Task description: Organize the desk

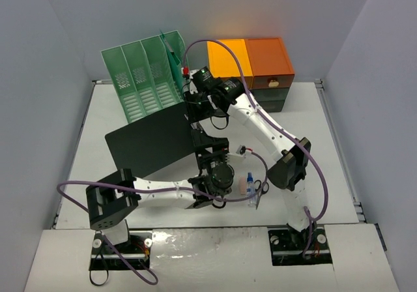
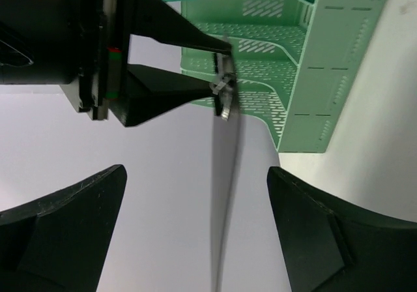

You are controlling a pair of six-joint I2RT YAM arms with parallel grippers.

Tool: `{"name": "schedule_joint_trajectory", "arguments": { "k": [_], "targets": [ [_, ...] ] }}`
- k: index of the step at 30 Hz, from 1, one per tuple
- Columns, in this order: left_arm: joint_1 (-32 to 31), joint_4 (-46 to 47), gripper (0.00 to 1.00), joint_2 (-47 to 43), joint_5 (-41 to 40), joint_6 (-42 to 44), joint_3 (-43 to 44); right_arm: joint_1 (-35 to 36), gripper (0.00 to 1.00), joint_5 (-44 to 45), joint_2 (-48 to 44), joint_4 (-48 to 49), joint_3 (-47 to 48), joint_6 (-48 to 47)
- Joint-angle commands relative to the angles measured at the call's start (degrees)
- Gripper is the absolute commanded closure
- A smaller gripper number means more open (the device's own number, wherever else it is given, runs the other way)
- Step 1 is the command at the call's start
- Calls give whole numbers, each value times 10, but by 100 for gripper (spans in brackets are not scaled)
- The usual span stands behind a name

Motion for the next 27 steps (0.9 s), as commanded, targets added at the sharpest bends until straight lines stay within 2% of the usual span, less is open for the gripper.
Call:
{"name": "schedule_joint_trajectory", "arguments": {
  "k": [1,4,9,20,27],
  "targets": [
    [31,184,14,0,-5,141,62,4,100,-18,-61,9,-7,11],
    [39,191,17,4,-1,161,80,4,100,-16,-64,7,-10,9],
    [45,189,36,-1,-6,170,80,1,100,-14,-69,5,-9,5],
    [44,225,99,6,-22,177,67,-4,100,-17,-71,5,-16,3],
    [44,254,100,24,-24,198,76,-4,100,-15,-77,4,-22,-1]
  ]
}}
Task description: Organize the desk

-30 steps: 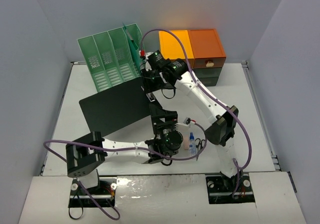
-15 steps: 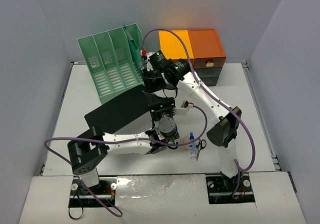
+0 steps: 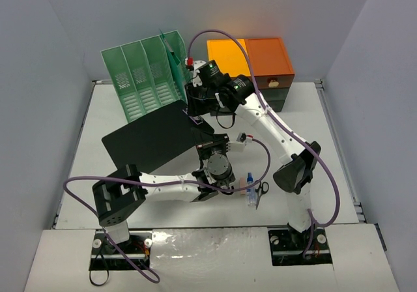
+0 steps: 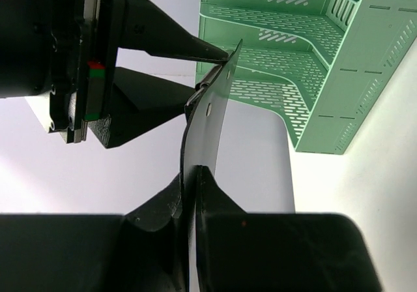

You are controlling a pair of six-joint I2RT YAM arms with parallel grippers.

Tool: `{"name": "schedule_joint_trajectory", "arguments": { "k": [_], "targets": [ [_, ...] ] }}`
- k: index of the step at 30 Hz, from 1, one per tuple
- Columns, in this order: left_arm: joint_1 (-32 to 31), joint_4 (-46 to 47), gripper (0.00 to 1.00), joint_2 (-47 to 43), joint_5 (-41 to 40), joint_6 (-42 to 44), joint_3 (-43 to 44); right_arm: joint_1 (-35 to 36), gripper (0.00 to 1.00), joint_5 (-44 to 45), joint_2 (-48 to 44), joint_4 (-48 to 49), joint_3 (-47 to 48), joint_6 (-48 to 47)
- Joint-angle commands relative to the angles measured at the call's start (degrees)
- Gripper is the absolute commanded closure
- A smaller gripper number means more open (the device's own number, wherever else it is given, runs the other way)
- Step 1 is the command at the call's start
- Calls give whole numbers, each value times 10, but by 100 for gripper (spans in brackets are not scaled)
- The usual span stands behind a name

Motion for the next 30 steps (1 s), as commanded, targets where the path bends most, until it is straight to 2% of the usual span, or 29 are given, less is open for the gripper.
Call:
{"name": "schedule_joint_trajectory", "arguments": {
  "k": [1,7,12,30],
  "targets": [
    [5,82,100,-11,-14,38,25,-2,100,-4,-33,-32,-11,-3],
    [1,163,100,11,-17,99,27,-2,100,0,-35,-33,-12,-5],
    [-6,278,100,48,-26,193,37,-2,100,3,-47,-31,-23,-5],
    [-33,295,100,40,-36,215,59,-2,100,25,-91,-29,-63,-5]
  ]
}}
